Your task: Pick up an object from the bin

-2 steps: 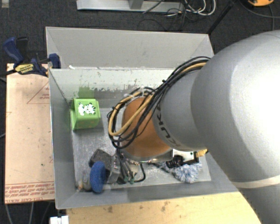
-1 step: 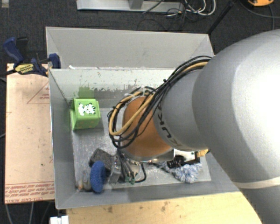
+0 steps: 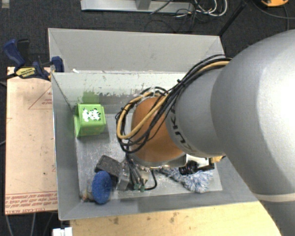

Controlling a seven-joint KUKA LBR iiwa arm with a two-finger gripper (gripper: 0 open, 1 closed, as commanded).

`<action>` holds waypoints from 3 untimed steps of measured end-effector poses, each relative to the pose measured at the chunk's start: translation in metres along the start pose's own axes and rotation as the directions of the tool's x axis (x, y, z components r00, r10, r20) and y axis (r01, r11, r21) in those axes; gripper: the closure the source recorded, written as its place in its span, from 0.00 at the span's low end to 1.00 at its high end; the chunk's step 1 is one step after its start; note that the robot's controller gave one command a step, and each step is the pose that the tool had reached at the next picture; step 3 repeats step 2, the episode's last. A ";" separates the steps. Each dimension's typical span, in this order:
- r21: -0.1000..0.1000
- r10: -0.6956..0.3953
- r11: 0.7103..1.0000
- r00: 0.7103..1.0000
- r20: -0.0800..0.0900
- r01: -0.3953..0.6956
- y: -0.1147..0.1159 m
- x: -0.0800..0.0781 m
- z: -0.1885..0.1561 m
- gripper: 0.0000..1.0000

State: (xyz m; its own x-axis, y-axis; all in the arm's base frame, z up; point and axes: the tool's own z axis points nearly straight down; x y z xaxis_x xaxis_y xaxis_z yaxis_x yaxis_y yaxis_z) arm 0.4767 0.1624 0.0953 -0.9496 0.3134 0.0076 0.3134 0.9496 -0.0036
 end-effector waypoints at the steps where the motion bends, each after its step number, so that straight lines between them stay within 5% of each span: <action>1: -0.004 0.000 1.000 1.000 0.007 0.000 0.001 -0.001 -0.048 1.00; 3: -0.006 0.000 1.000 1.000 0.009 0.000 0.002 -0.001 -0.044 1.00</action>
Offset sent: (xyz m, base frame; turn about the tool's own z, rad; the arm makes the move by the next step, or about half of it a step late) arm -0.0002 0.0001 0.0041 0.0000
